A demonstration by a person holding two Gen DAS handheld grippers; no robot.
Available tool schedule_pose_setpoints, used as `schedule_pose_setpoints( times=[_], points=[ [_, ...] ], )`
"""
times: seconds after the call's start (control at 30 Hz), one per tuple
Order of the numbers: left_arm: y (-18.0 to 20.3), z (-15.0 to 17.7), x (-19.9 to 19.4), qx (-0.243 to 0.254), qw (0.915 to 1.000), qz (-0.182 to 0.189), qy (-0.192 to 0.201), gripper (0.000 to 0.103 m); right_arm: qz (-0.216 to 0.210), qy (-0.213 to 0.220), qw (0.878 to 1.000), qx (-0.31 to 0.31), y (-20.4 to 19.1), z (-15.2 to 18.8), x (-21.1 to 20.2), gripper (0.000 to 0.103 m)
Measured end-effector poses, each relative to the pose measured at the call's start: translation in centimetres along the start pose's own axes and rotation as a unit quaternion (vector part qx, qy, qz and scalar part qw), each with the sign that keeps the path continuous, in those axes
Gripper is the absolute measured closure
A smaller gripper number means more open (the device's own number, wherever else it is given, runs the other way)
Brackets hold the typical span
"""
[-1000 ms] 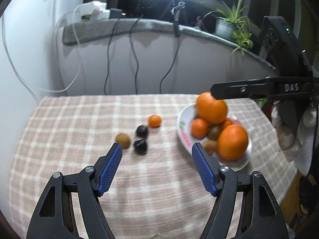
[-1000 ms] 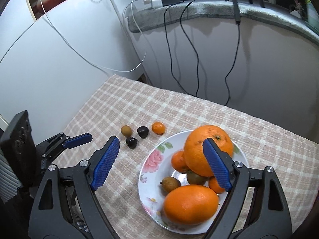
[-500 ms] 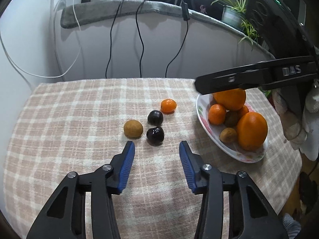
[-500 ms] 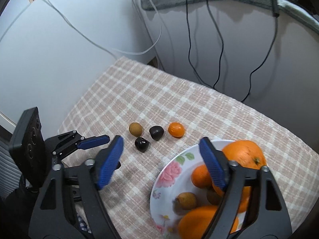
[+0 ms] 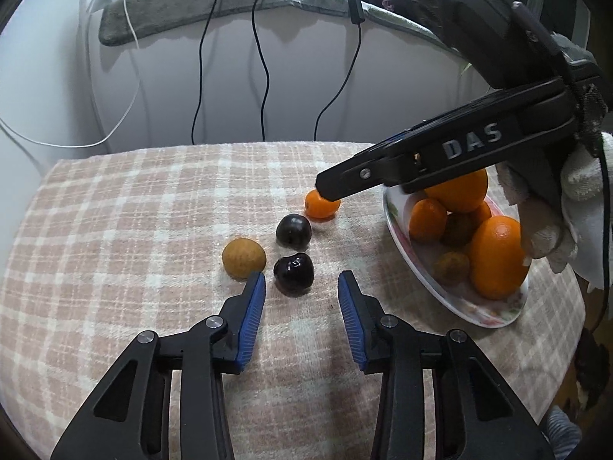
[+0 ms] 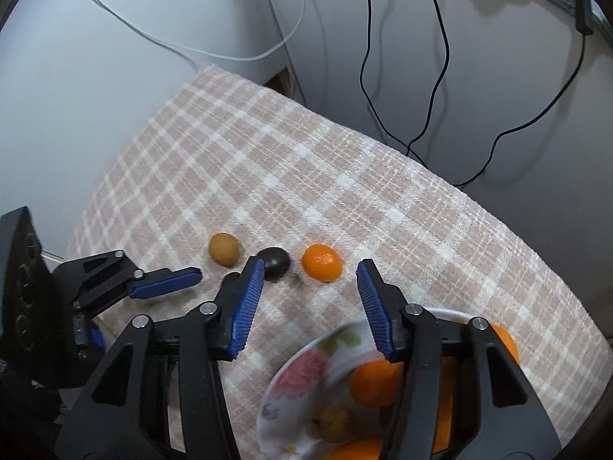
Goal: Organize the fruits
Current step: 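Move both grippers toward the dark plums and small tangerine, then close the left gripper on a dark plum while the right gripper closes on the small tangerine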
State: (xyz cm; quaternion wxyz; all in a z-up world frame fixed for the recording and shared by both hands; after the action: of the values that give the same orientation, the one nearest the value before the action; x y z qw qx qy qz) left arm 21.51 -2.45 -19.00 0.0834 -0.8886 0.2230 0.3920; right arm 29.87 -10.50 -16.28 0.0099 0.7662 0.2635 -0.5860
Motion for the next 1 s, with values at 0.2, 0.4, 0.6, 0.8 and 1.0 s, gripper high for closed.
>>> schedule_pose_setpoints(
  times=[0.2,0.4,0.6,0.8,1.0],
  points=[
    [0.2,-0.1,0.7,0.000,1.0000,-0.001,-0.004,0.068,0.016,-0.018,1.000,-0.007,0.2,-0.6,1.8,0.055],
    [0.3,-0.4,1.4,0.002,1.0000,-0.001,-0.008,0.071,0.023,-0.029,0.999,-0.011,0.3,-0.8,2.9,0.059],
    [0.3,-0.4,1.9,0.005,0.9999,-0.004,-0.013,0.072,0.026,-0.037,0.999,-0.016,0.2,-0.6,3.5,0.060],
    [0.3,-0.5,2.4,0.005,0.9997,-0.008,-0.021,0.076,0.031,-0.042,0.998,-0.016,0.2,-0.7,4.1,0.066],
    [-0.2,-0.6,2.9,0.000,0.9997,-0.006,-0.022,0.079,0.039,-0.046,0.998,-0.017,0.2,-0.9,4.6,0.071]
  ],
)
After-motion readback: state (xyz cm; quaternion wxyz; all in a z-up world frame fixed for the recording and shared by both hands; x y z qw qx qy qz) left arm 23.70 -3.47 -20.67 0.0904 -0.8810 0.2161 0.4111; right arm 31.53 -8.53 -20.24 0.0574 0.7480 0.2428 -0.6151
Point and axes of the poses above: each gripper's, at about its wrist camera, not at the fingertips, and x roughly the way its jaws point, y to its right, z to its underside, the point moved 6 cm from there along x, roughly the way its jaws point, and after that the axes turned 13 degrees about x, right-handed, at the moved point
